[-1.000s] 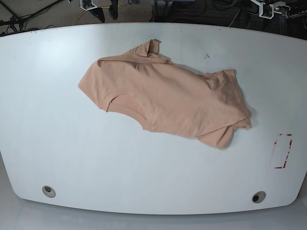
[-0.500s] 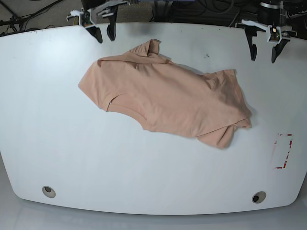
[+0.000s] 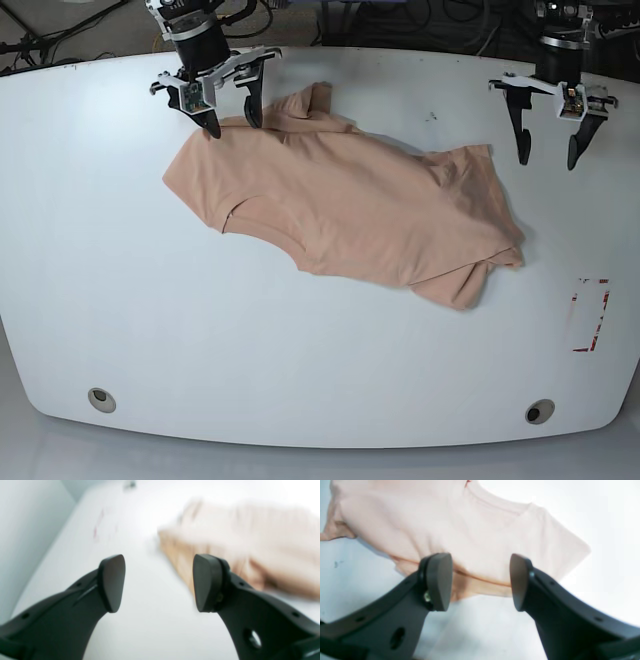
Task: Fold the T-shirt properly
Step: 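Lower the right gripper toward the collar edge of the peach T-shirt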
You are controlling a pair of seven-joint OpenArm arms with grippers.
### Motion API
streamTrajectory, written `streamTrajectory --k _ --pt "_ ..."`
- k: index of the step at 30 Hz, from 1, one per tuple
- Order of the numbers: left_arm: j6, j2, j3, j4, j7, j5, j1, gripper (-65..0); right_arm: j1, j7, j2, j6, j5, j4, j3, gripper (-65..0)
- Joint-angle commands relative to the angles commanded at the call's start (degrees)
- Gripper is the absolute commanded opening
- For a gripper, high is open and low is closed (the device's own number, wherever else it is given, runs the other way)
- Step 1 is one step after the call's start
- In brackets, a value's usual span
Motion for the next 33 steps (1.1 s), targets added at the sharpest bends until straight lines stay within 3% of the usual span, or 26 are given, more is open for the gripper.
streamTrajectory --k 15,27,33 --pt "-0.12 -0.22 -0.14 -0.15 1.23 -0.03 -2.22 -21.7 6.71 -3.37 -0.13 0.08 0.35 -2.67 -0.89 -30.0" --pt "0.30 -0.29 -1.01 0.13 1.54 0.08 -1.86 -22.5 13.25 -8.22 -0.23 -0.01 -2.45 -3.40 -1.91 -30.8" --pt "0.05 -0.38 -1.25 -0.19 1.36 -0.12 -3.57 -22.3 16.18 -11.27 -0.34 -0.58 -1.64 -4.31 0.91 -30.3"
